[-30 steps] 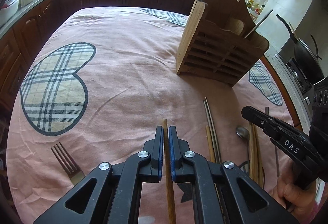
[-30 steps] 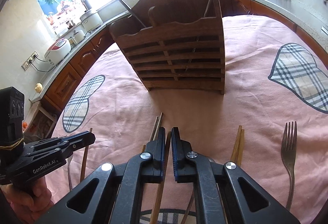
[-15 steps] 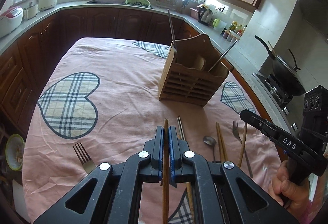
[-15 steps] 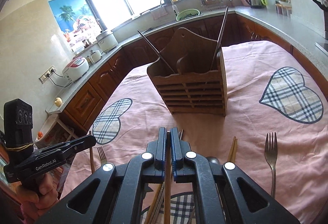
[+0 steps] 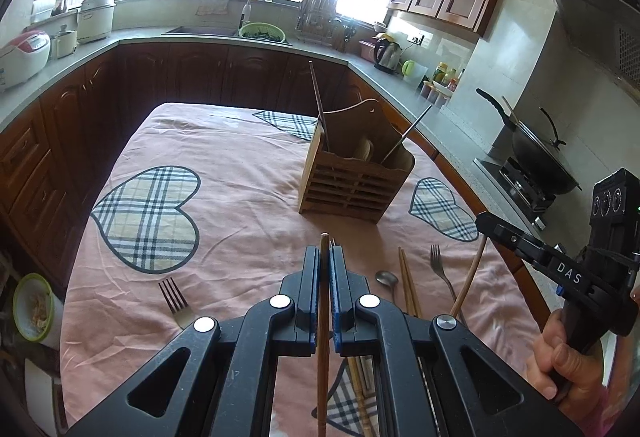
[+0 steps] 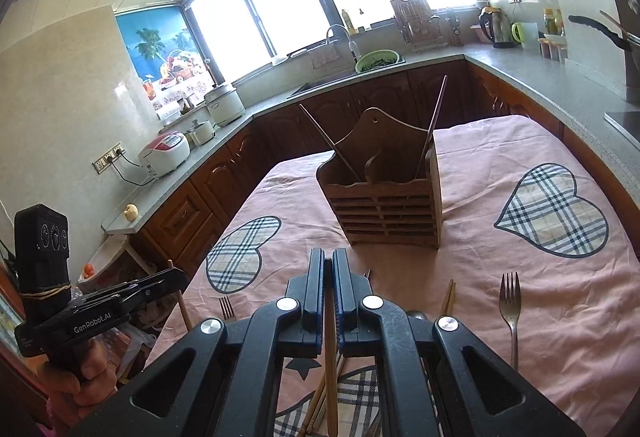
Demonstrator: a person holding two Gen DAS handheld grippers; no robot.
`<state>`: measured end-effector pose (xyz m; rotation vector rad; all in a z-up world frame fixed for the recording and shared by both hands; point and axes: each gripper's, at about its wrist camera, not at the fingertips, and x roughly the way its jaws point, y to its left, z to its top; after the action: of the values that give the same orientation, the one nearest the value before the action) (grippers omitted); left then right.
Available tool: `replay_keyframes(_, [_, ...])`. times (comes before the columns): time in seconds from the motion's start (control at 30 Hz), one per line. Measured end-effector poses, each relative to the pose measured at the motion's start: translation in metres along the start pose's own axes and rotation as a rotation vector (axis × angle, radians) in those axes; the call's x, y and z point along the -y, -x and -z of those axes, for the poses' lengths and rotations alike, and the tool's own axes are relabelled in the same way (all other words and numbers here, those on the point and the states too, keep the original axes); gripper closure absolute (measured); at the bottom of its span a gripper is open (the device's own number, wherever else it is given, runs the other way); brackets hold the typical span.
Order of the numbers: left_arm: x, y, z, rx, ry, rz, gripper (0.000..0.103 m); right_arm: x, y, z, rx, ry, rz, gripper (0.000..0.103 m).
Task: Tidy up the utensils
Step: 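Lift the chopsticks with both tools and carry them over the wooden holder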
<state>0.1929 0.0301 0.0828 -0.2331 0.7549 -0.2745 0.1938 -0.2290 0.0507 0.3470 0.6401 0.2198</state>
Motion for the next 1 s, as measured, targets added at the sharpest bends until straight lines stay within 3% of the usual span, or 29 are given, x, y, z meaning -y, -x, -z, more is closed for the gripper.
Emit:
replay_keyframes(0.43, [0.0,0.037,0.008,0.078,-0.014,-0.026,0.1,-0.008,0.023,-0.002,0.05,0.02,-0.01,0.099])
replay_keyframes(1.0, [-0.009,0.052,0.001,0.185,0.025,0.008,0.1,-0.002,0.042,-0.018,0.133,0.015,0.002,0.099])
